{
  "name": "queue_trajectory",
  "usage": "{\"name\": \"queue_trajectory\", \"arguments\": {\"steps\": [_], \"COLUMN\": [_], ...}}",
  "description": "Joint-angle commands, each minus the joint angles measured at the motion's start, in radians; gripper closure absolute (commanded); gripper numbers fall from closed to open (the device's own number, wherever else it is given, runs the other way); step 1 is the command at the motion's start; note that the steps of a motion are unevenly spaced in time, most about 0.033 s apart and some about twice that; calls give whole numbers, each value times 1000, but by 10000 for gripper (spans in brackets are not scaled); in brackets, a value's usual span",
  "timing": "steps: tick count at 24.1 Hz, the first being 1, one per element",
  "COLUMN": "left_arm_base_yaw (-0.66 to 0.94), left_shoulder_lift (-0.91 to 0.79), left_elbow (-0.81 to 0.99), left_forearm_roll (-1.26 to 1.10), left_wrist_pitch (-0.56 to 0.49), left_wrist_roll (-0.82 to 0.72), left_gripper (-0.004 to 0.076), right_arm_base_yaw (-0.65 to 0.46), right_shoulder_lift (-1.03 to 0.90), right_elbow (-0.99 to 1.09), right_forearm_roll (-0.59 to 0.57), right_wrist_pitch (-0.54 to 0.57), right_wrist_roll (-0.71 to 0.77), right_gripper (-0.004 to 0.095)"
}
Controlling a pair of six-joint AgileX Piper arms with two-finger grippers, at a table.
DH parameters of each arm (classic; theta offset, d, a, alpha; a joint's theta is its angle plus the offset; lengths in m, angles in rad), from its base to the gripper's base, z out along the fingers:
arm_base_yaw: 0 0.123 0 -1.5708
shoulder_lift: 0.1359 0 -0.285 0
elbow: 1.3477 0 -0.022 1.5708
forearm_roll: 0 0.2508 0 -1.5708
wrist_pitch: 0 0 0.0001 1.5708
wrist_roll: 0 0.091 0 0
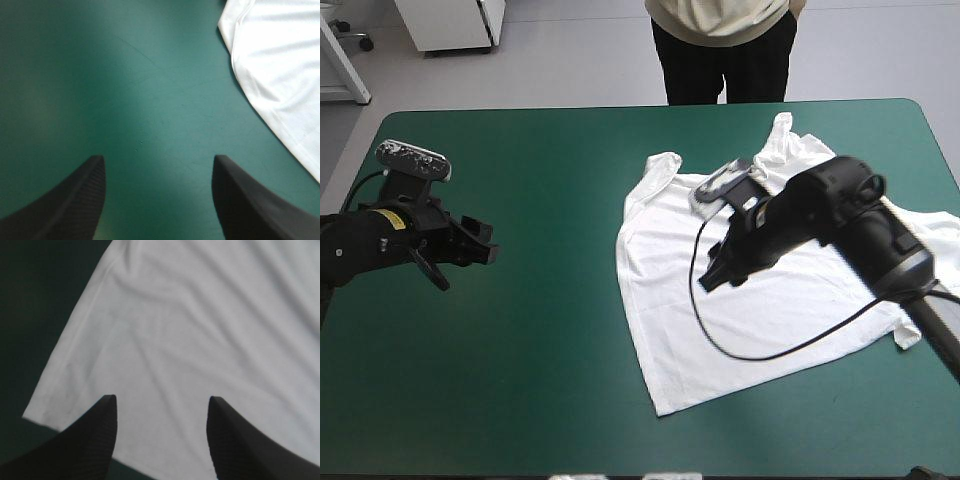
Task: Fold the cloth
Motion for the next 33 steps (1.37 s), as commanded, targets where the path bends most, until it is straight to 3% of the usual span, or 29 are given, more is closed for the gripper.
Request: {"name": "queue_trajectory", "arguments": {"steps": [1, 6, 10, 15, 23, 27, 33], "left_arm_base_yaw": [-1, -1, -1, -1, -1, -1, -1], "left_shoulder_lift": [-14, -10, -9, -9, 9, 37, 102], "left_elbow": [-32, -32, -32, -32, -32, -32, -32], "left_forearm_roll": [-18, -16, -14, -14, -14, -14, -86], "left_wrist_pitch": [-49, -49, -48, -44, -48, -52, -118], "left_wrist_roll": [-4, -4, -4, -4, -4, -4, 13], "left_gripper": [276, 276, 276, 276, 276, 276, 276], "right_arm_base_yaw": [141, 396, 502, 526, 526, 526, 526], "right_shoulder_lift": [-16, -3, 53, 155, 256, 258, 258], "right_elbow": [83, 220, 235, 235, 256, 365, 472], "right_forearm_roll": [-27, -24, -34, 16, 2, -69, -30], "right_wrist_pitch": [-14, -133, -142, -156, -193, -326, -347], "right_wrist_roll": [22, 36, 35, 36, 54, 127, 112], "right_gripper": [403, 403, 379, 290, 296, 429, 925]}}
